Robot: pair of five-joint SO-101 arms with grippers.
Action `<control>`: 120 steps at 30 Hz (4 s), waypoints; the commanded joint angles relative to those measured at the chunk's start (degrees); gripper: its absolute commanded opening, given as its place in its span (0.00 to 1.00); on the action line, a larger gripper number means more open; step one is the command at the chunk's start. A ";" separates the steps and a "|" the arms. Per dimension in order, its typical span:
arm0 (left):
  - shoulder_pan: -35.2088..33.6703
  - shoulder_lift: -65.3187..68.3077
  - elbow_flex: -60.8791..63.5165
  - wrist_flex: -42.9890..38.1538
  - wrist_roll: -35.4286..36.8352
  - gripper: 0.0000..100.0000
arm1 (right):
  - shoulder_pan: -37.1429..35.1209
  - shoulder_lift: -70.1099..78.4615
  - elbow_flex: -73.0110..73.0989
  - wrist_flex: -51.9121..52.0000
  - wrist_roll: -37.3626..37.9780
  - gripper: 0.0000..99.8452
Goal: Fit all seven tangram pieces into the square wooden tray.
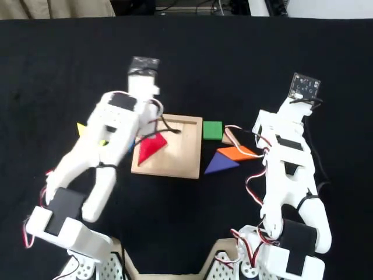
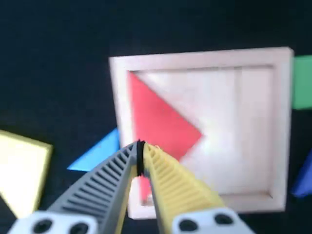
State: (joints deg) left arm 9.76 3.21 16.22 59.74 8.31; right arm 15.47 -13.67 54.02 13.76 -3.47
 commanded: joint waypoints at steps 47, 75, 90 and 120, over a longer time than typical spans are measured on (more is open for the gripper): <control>-27.65 -2.64 15.52 -10.46 -10.46 0.40 | -6.59 0.31 -0.84 -1.32 7.03 0.01; -28.35 13.19 -0.84 -1.41 -3.25 0.34 | -6.68 0.31 -0.84 -1.32 7.03 0.01; -28.18 13.19 0.04 -1.23 -2.37 0.21 | -6.68 0.31 -0.84 -1.32 7.03 0.01; -15.60 -21.45 7.78 9.76 -7.30 0.21 | -6.68 0.31 -0.92 -1.32 7.03 0.01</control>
State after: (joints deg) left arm -8.97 -12.18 22.81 69.23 5.14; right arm 9.76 -13.67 54.02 13.76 3.03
